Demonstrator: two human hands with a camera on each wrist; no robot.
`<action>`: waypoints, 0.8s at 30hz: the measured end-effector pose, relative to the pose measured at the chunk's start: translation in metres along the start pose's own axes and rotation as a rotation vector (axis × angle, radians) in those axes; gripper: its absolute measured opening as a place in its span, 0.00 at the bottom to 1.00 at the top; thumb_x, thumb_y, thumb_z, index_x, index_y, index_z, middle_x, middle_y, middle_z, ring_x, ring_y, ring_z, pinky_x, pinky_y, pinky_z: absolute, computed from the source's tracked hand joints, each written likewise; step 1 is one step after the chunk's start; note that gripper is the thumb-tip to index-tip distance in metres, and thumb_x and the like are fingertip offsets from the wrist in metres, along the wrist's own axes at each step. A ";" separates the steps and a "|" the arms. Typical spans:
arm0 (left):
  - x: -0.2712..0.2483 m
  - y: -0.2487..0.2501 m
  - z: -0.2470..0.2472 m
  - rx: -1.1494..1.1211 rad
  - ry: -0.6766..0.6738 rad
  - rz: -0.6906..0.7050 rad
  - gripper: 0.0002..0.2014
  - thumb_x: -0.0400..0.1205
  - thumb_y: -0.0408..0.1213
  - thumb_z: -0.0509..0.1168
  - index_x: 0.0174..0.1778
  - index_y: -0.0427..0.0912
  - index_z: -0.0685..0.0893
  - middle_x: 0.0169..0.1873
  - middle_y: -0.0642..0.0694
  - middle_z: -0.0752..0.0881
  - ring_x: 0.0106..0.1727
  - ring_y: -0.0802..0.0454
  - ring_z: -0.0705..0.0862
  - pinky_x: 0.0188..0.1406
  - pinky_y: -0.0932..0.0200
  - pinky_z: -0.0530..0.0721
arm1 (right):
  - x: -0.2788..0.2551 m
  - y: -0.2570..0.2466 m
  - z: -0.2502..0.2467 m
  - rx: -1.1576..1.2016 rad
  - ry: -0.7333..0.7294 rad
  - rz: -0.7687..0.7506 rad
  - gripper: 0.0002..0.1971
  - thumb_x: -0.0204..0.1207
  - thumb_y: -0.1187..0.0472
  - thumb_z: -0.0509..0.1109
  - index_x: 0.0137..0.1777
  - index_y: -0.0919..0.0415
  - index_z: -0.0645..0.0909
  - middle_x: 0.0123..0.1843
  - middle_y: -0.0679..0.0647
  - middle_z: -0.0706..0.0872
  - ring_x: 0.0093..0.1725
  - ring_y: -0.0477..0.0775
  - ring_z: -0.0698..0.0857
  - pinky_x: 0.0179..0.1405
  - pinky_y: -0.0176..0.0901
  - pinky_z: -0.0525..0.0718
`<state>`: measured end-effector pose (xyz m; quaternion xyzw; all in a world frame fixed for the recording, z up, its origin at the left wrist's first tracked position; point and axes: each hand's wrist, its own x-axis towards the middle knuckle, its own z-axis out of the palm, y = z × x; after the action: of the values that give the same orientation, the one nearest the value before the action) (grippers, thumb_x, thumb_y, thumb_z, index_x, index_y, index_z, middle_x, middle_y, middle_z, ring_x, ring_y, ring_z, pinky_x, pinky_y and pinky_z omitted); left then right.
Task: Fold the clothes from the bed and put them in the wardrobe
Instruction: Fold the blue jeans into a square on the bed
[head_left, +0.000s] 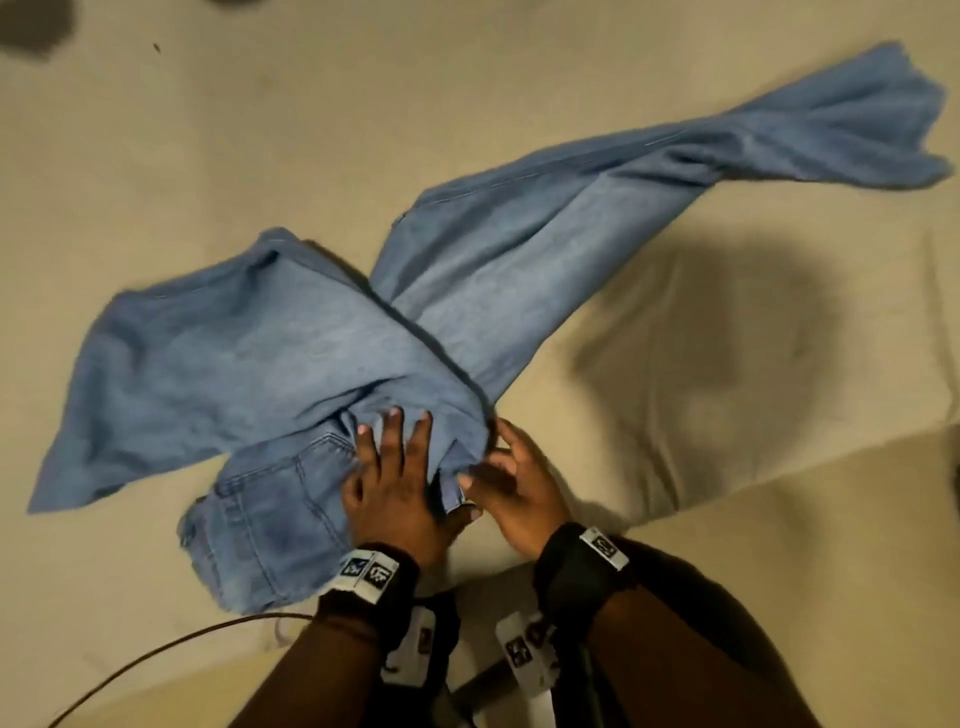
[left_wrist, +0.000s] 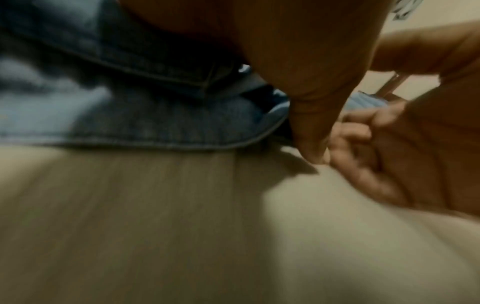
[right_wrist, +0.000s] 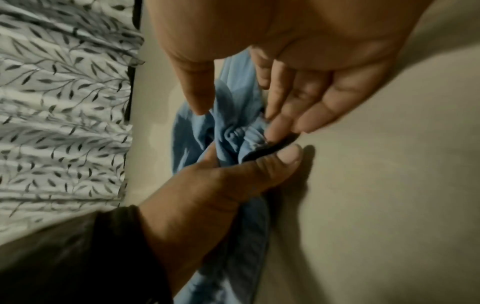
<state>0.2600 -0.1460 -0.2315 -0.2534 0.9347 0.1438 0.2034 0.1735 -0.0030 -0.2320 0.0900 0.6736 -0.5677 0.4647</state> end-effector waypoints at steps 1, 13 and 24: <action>0.002 -0.004 0.012 0.025 0.028 0.009 0.62 0.63 0.81 0.57 0.90 0.58 0.42 0.90 0.45 0.50 0.88 0.33 0.49 0.73 0.27 0.68 | 0.008 0.001 0.001 -0.081 0.019 -0.061 0.31 0.73 0.63 0.81 0.73 0.46 0.75 0.59 0.45 0.90 0.57 0.42 0.89 0.49 0.40 0.88; -0.010 -0.033 -0.030 -0.079 -0.136 0.240 0.37 0.81 0.64 0.46 0.88 0.61 0.54 0.89 0.47 0.54 0.90 0.40 0.49 0.84 0.45 0.56 | -0.005 -0.015 0.009 -0.203 -0.078 -0.269 0.22 0.76 0.70 0.75 0.57 0.40 0.81 0.56 0.48 0.91 0.61 0.63 0.88 0.59 0.65 0.88; -0.110 -0.065 -0.082 0.099 0.066 0.275 0.50 0.73 0.65 0.71 0.88 0.63 0.51 0.83 0.46 0.69 0.73 0.35 0.79 0.66 0.36 0.82 | -0.113 -0.083 -0.042 -0.152 0.385 -0.151 0.17 0.86 0.59 0.66 0.74 0.56 0.78 0.63 0.63 0.87 0.55 0.64 0.87 0.53 0.51 0.87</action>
<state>0.3562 -0.1843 -0.1205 -0.1173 0.9728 0.1157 0.1631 0.1599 0.0501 -0.0963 0.1106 0.7956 -0.5208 0.2890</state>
